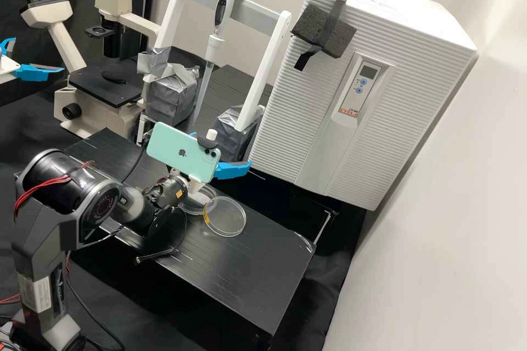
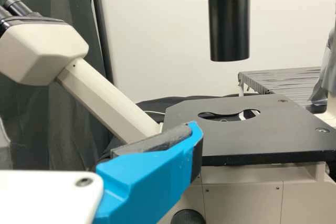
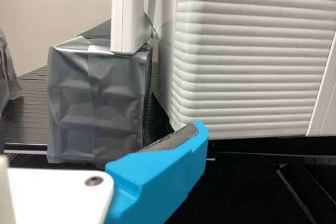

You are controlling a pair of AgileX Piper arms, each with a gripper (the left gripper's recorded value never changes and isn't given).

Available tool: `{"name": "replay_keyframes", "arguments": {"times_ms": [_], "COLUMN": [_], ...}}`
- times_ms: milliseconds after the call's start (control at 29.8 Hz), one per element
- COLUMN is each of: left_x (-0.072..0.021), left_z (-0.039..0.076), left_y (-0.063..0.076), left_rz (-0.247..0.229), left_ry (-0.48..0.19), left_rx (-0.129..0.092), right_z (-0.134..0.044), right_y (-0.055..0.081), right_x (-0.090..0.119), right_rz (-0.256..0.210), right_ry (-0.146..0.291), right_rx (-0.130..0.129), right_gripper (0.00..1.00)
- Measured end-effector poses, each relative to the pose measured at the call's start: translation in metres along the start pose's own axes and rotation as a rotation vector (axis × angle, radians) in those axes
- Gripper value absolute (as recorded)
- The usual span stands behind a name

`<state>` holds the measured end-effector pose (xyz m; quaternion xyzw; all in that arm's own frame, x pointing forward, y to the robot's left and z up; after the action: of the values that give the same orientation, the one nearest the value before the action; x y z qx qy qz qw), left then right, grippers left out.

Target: Open the bottle

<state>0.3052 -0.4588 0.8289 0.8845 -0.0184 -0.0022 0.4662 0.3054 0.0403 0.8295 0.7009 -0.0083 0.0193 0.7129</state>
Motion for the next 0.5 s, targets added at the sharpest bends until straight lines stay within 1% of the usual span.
{"name": "replay_keyframes", "arguments": {"times_ms": [235,336,403,504], "left_x": [0.0,-0.0004,-0.0029,-0.0119], "left_z": [0.0,0.001,0.001,0.005], "left_y": [0.0,-0.001,-0.003,-0.007], "left_rz": [0.0,-0.005,-0.011,-0.016], "left_ry": [0.0,-0.015,-0.049,-0.158], "left_rx": [0.0,0.008,0.002,-0.017], "right_z": [0.0,0.0,0.0,0.0], "right_y": [0.0,0.0,0.0,0.0], "right_x": [0.0,0.0,0.0,0.0], "right_rz": [0.0,0.0,0.0,0.0], "right_ry": [0.0,0.0,0.0,0.0], "right_rx": [0.0,0.0,0.0,0.0], "right_gripper": [1.0,1.0,1.0,1.0]}}
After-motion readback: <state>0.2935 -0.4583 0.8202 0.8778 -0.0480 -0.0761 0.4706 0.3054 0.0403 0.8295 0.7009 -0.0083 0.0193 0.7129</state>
